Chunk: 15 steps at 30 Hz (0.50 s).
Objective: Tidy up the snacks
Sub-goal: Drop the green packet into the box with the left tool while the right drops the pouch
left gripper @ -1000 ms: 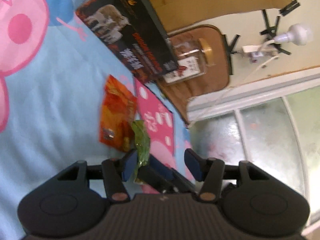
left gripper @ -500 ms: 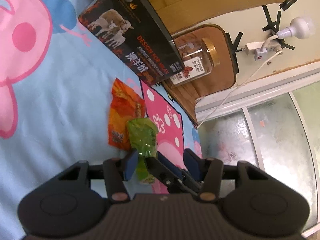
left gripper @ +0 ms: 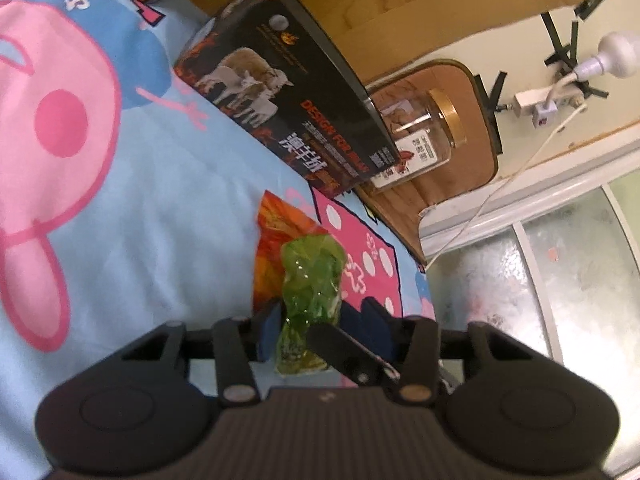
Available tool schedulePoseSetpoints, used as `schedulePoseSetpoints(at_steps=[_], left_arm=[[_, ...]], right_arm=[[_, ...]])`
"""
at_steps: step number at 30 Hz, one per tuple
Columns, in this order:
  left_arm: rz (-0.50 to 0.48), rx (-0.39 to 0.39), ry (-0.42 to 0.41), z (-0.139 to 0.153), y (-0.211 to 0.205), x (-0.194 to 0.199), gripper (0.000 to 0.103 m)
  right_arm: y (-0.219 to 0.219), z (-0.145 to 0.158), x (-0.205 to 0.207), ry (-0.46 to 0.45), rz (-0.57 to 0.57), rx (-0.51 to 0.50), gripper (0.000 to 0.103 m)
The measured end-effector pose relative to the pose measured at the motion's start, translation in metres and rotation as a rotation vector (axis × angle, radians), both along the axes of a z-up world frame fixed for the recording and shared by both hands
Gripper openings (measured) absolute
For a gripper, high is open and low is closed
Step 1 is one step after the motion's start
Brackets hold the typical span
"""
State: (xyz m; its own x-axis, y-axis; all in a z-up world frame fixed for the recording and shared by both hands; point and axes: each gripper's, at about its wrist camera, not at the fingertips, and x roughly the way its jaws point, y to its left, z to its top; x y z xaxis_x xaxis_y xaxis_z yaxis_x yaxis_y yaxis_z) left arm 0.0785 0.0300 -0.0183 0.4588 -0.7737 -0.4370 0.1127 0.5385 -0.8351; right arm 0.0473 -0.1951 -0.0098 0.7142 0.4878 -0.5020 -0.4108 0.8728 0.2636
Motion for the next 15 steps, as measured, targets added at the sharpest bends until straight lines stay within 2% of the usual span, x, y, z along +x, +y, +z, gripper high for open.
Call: schedulePoseSetpoints(at_steps=[1,3,8,12,15], left_arm=[[0.0,0.013,-0.004,0.001,-0.002,0.0,0.042],[-0.003,0.004,0.002,0.003,-0.002,-0.002,0.042],[-0.018,-0.039,-0.008,0.011,0.002,-0.006,0.042],[-0.013,-0.042,-0.038,0.026,0.004,-0.004,0.042],[-0.003,-0.031,-0.075,0.049,0.006,0.013,0.042]], right_arm=[[0.004,0.001,0.0,-0.003,0.004,-0.016,0.046],[0.009,0.003,-0.007,-0.036,0.011,-0.034,0.039],[0.023,0.011,-0.035,-0.194,0.005,-0.145,0.037],[0.025,0.02,-0.036,-0.247,0.006,-0.15,0.036],[0.024,0.035,-0.021,-0.291,0.012,-0.149,0.035]])
